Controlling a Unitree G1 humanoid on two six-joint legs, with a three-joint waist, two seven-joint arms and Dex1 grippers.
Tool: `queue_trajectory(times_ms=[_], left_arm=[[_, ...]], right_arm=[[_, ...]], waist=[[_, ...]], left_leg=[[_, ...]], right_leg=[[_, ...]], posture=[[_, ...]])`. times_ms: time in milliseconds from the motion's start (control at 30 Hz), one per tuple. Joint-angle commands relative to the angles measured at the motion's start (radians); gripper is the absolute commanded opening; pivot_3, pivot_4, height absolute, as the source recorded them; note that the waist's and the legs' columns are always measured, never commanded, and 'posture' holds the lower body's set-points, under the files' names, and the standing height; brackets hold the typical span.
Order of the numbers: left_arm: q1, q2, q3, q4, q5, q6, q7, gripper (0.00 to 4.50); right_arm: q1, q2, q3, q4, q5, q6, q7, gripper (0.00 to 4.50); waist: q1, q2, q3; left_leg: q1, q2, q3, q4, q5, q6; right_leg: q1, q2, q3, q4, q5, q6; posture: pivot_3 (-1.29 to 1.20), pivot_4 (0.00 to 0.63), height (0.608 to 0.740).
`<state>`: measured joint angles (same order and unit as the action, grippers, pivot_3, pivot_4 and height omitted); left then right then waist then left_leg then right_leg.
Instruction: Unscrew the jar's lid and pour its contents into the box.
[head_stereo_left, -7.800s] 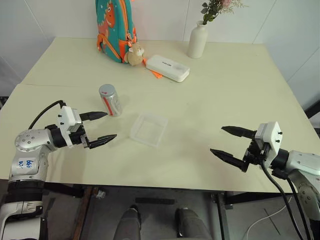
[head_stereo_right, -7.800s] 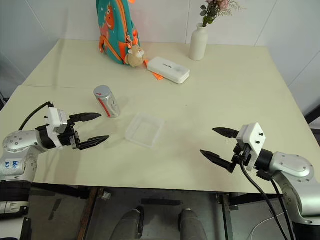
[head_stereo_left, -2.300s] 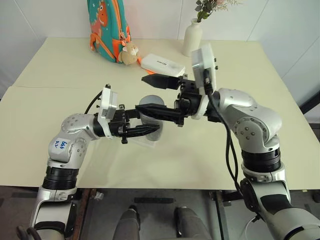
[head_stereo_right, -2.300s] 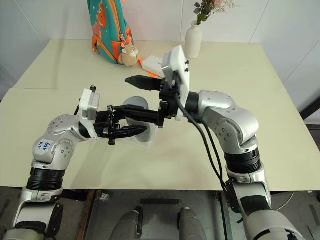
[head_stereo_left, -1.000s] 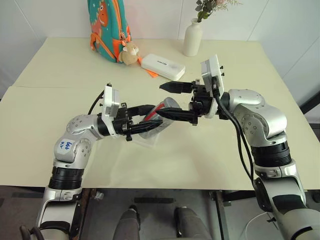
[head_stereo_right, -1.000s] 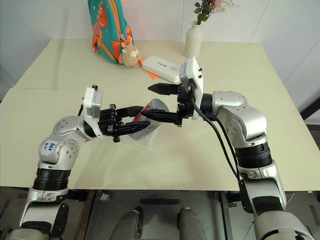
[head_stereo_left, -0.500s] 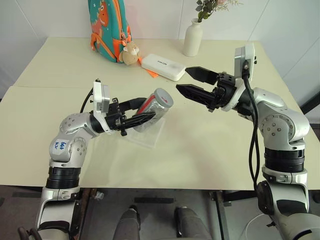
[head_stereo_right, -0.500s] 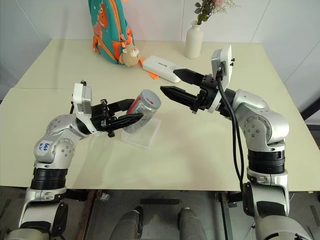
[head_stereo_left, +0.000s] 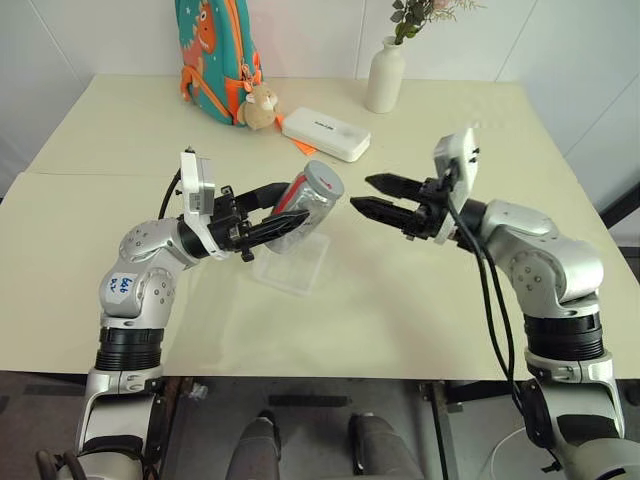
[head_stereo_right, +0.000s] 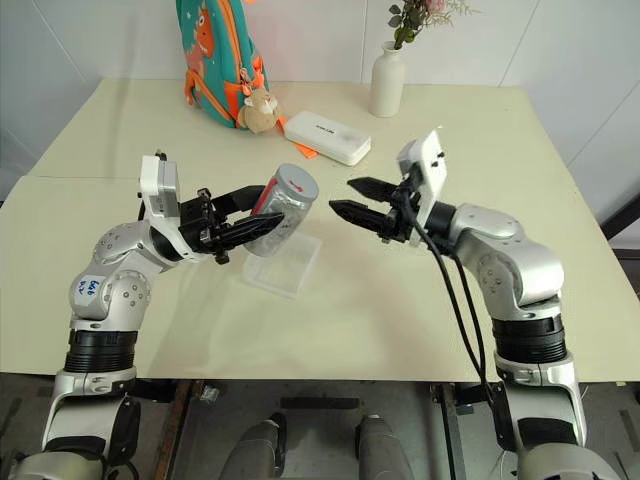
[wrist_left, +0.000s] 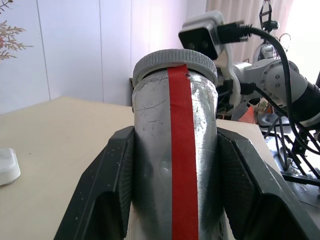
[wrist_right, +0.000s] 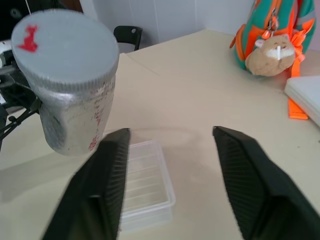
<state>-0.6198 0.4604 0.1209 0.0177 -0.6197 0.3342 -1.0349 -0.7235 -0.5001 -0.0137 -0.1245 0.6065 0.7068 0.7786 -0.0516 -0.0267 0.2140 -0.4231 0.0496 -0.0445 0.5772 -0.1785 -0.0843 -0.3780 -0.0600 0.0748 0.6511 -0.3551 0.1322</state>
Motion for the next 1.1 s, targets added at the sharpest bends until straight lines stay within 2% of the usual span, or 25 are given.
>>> queue_trajectory(times_ms=[33,100,567,1100], left_arm=[[-0.023,-0.004,0.015,-0.011,-0.012,-0.015,0.005,2.0],[-0.022,-0.007,0.014,-0.012,-0.012,-0.015,0.005,2.0],[-0.021,-0.016,-0.019,0.024,0.042,-0.047,0.001,2.0],[-0.063,-0.037,-0.069,0.083,0.084,-0.059,-0.027,2.0]], right_arm=[[-0.006,-0.006,0.022,-0.054,-0.021,-0.002,-0.006,1.56],[-0.012,-0.009,0.046,-0.069,-0.036,0.008,-0.011,0.89],[-0.125,0.007,0.05,-0.195,0.045,0.207,-0.077,0.89],[-0.177,0.091,0.058,-0.251,0.08,0.28,-0.109,0.89]], waist=[[0.0,0.0,0.0],[0.0,0.0,0.0],[0.003,0.0,0.0],[0.001,0.0,0.0]], left_leg=[[0.0,0.0,0.0,0.0,0.0,0.0],[0.0,0.0,0.0,0.0,0.0,0.0],[0.0,0.0,0.0,0.0,0.0,0.0],[0.0,0.0,0.0,-0.001,0.0,0.0]], right_leg=[[0.0,0.0,0.0,0.0,0.0,0.0],[0.0,0.0,0.0,0.0,0.0,0.0],[0.0,0.0,0.0,0.0,0.0,0.0],[0.0,0.0,0.0,-0.001,0.0,0.0]], posture=[[0.0,0.15,0.74],[0.0,0.15,0.74],[0.0,0.15,0.74],[0.0,0.15,0.74]])
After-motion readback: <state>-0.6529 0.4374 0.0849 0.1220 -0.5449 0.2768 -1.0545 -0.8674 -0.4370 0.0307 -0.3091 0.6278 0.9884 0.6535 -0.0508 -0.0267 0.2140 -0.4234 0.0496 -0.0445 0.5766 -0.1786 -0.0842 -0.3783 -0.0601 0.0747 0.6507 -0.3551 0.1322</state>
